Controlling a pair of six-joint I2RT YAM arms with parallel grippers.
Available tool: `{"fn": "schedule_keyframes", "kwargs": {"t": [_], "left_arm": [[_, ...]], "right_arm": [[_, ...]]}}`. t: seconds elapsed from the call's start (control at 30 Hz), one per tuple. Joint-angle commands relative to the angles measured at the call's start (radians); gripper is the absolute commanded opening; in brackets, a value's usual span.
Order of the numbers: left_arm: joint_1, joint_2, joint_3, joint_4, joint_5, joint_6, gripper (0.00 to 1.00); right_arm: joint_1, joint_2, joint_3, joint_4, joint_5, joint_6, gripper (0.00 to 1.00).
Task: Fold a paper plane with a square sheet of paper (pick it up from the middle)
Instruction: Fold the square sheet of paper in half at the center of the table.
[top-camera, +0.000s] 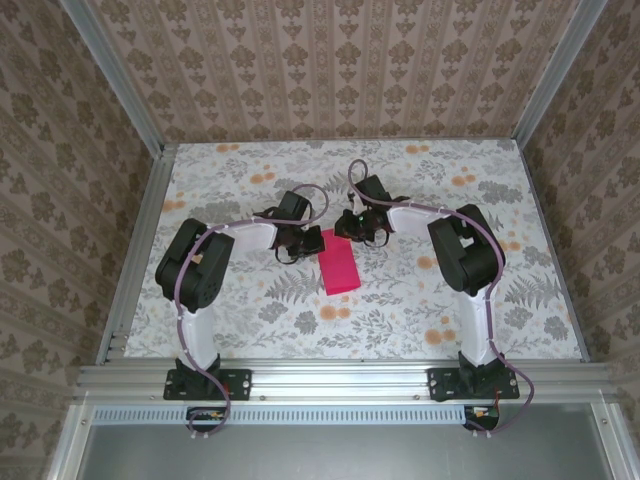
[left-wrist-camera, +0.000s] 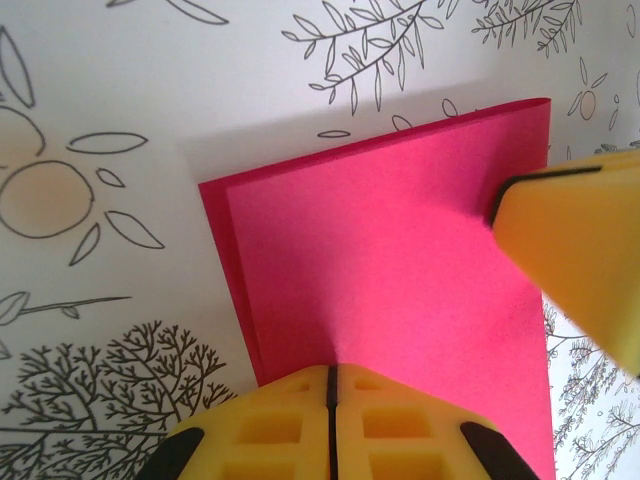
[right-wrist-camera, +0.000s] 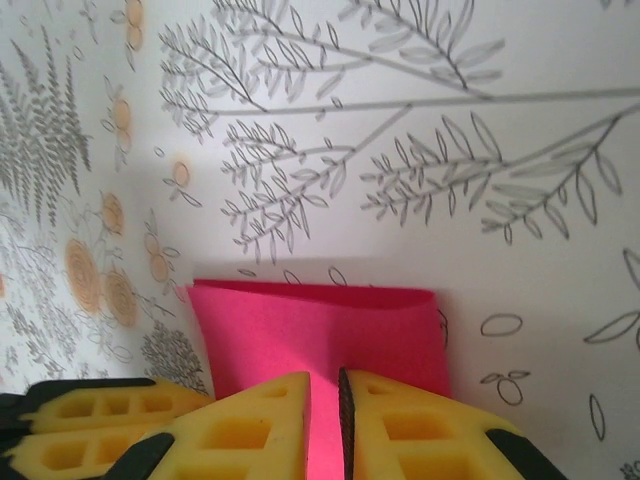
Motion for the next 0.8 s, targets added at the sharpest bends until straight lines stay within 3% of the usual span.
{"fn": "schedule_keyframes", "kwargs": {"t": [0.0,0.37,0.77], "left_arm": [[-0.009,0.026,-0.034,-0.109,-0.039,0.019,0.09],[-0.009,0.019,-0.033,-0.119,-0.044,0.022,0.09],[-0.029,0.006,0.054,-0.151,0.013,0.099,0.11]], "right_arm": [[-0.008,0.035,0.038,-0.001,0.018,-0.006,0.18],[-0.011,0.073,0.055,-0.081,0.104,-0.03,0.18],[-0.01,-0.155,-0.103,-0.097,0.057,-0.037,0.22]]}}
